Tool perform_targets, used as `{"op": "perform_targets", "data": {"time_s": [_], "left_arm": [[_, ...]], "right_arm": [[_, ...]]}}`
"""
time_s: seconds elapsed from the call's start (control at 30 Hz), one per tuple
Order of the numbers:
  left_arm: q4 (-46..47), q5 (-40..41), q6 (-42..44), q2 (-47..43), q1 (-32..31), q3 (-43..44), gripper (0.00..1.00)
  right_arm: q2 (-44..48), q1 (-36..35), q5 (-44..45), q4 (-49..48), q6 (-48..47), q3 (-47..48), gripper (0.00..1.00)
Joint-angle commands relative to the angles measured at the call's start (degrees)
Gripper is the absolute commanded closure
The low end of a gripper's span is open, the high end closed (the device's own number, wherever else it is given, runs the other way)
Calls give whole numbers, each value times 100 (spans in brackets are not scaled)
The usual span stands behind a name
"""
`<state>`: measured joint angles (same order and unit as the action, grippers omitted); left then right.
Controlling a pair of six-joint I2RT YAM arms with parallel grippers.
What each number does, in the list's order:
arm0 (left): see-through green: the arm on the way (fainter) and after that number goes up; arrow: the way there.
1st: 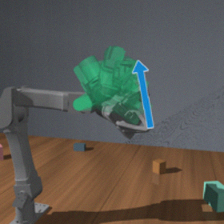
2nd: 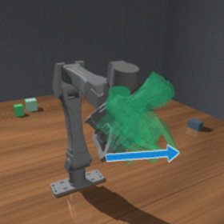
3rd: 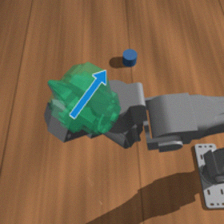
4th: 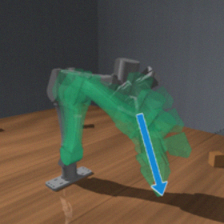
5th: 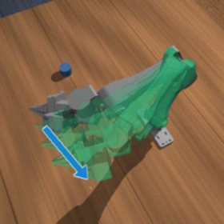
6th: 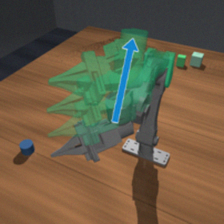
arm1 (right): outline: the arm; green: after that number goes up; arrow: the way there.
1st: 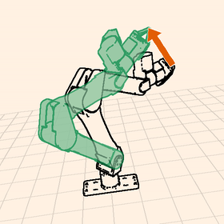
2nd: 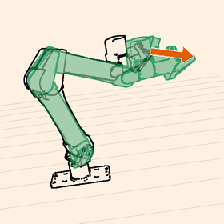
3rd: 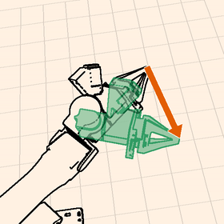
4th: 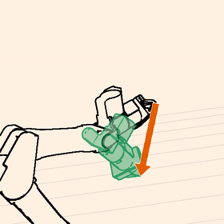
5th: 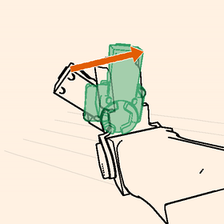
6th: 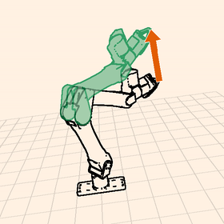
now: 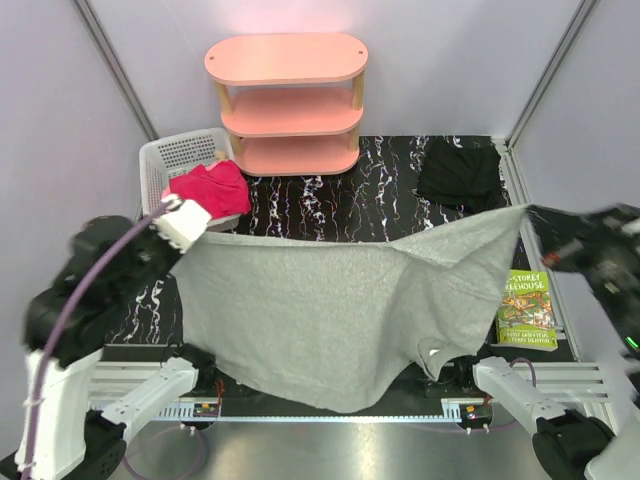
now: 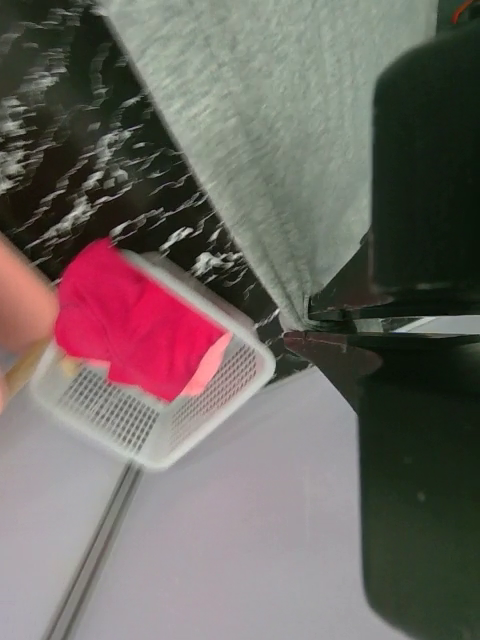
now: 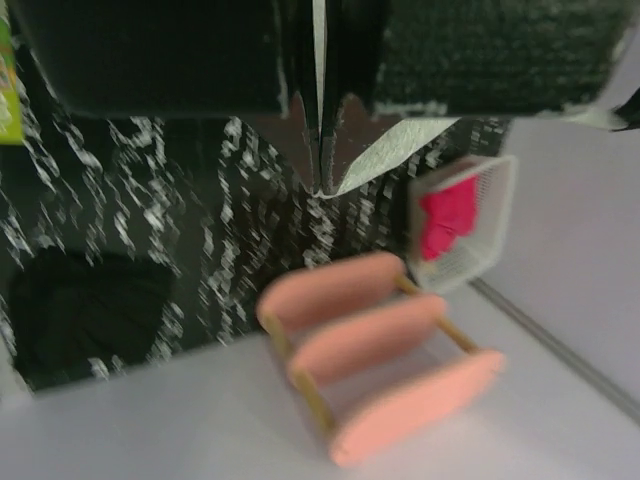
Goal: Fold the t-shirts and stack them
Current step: Flatten the tshirt out
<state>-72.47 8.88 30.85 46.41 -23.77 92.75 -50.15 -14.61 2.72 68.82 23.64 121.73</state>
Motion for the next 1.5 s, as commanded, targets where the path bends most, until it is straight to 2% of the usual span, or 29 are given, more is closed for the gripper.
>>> {"op": "perform_targets", "data": {"time_s": [0.0, 0.03, 0.13, 0.23, 0.37, 0.53, 0.77, 0.87, 0.93, 1.0, 1.27, 1.4, 1.47], "left_arm": [[1312, 52, 176, 78, 30, -1670, 100], [1749, 26, 193, 131, 30, -2194, 100], [2402, 122, 272, 552, 56, -2943, 100], [3193, 166, 448, 1280, 293, -3219, 100], [3722, 96, 501, 2597, 575, -2947, 100], [4073, 149, 518, 3514, 654, -2482, 100], [4153, 237, 501, 4559, 830, -1761, 100], [4144, 228, 483, 4815, 909, -1559, 100], [3987, -52, 387, 4790, 874, -1444, 100], [3881, -377, 141, 4711, 639, -1313, 100], [3582, -352, -132, 4719, -803, -1329, 100], [3643, -327, -281, 5043, -805, -1163, 100], [3661, -308, -255, 5237, -595, -997, 100]], "right_arm": [[-206, 29, 1361, -517, 53, -1935, 100], [-223, 20, 1424, -718, 79, -2299, 100], [-398, 20, 1556, -1457, 167, -3321, 100], [-793, 20, 1643, -1950, 150, -3752, 100], [-1478, 20, 1854, -2424, 36, -3867, 100], [-2006, 63, 1890, -2830, -35, -3929, 100], [-2727, 494, 1434, -3295, -8, -3859, 100], [-2904, 617, 1293, -3313, 35, -3780, 100], [-2869, 626, 1240, -3322, 88, -3788, 100], [-2825, 626, 1187, -3340, 132, -3841, 100], [-2711, 626, 1161, -3357, 176, -4008, 100], [-2570, 626, 1099, -3348, 194, -4026, 100], [-2509, 626, 1073, -3340, 194, -4026, 100]]}}
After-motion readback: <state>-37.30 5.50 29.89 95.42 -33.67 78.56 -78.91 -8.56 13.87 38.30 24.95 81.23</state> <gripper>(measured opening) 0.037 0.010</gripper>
